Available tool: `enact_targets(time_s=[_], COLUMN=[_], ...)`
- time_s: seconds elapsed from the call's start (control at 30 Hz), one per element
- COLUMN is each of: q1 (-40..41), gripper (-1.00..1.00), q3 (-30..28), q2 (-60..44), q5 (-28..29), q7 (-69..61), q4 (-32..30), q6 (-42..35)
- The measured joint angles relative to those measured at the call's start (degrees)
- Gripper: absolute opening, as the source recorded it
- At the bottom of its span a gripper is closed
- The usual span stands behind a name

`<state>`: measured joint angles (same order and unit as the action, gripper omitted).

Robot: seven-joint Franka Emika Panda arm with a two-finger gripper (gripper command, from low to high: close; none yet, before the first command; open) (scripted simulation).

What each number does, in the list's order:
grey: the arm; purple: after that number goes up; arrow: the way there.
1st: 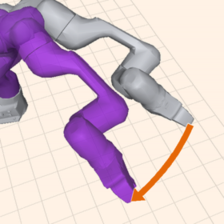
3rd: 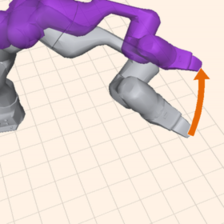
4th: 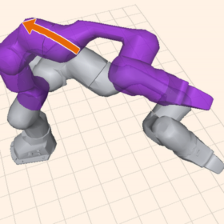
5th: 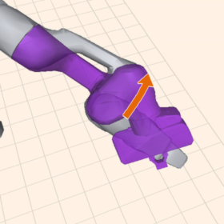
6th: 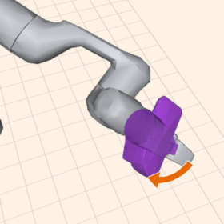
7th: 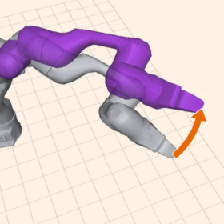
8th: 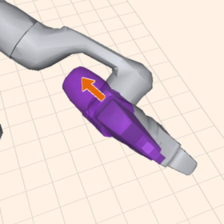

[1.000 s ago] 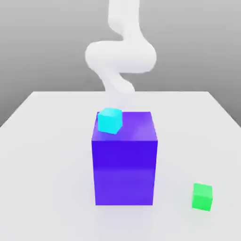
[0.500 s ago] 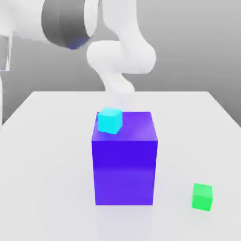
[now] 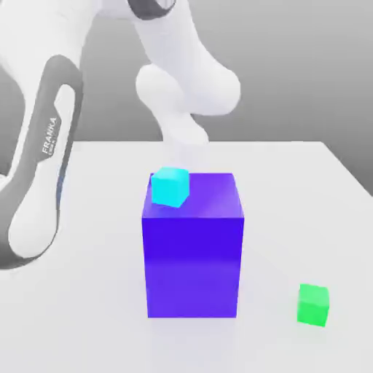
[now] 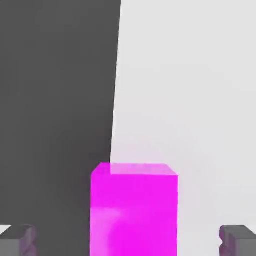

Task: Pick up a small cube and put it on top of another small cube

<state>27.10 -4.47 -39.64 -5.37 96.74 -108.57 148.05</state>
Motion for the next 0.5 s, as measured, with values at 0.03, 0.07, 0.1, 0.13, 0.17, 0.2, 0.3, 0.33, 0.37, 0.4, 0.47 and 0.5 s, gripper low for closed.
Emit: enact_targets(time_s=[0.03,0.07,0.1,0.13,0.17,0.2,0.3,0.33,0.37,0.4,0.47,0.5], q1=[0.0,0.0,0.0,0.0,0.0,0.05,-0.25,-0.44,-0.93,-1.99,-4.67,-6.02], gripper=[-1.0,-1.0,-1.0,-1.0,-1.0,-1.0,-1.0,-1.0,-1.0,-1.0,-1.0,-1.0], q3=[0.0,0.0,0.01,0.01,0.01,0.07,-0.37,-0.6,-0.39,0.32,2.31,3.32], q2=[0.0,0.0,0.0,0.0,0.0,-0.76,3.02,4.93,6.02,7.39,10.27,11.65], q5=[0.0,-0.01,-0.04,-0.08,-0.12,-0.19,0.11,0.3,0.61,0.48,-0.15,-0.47], q7=[0.0,-0.01,-0.03,-0.06,-0.09,-0.11,0.13,0.25,0.11,0.58,2.2,3.1], q4=[0.0,0.0,0.0,0.0,0.0,0.19,-0.76,-1.25,-1.38,-2.32,-5.0,-6.42], q6=[0.0,0.01,0.05,0.1,0.14,0.64,-2.22,-3.64,-4.89,-5.35,-5.33,-5.14])
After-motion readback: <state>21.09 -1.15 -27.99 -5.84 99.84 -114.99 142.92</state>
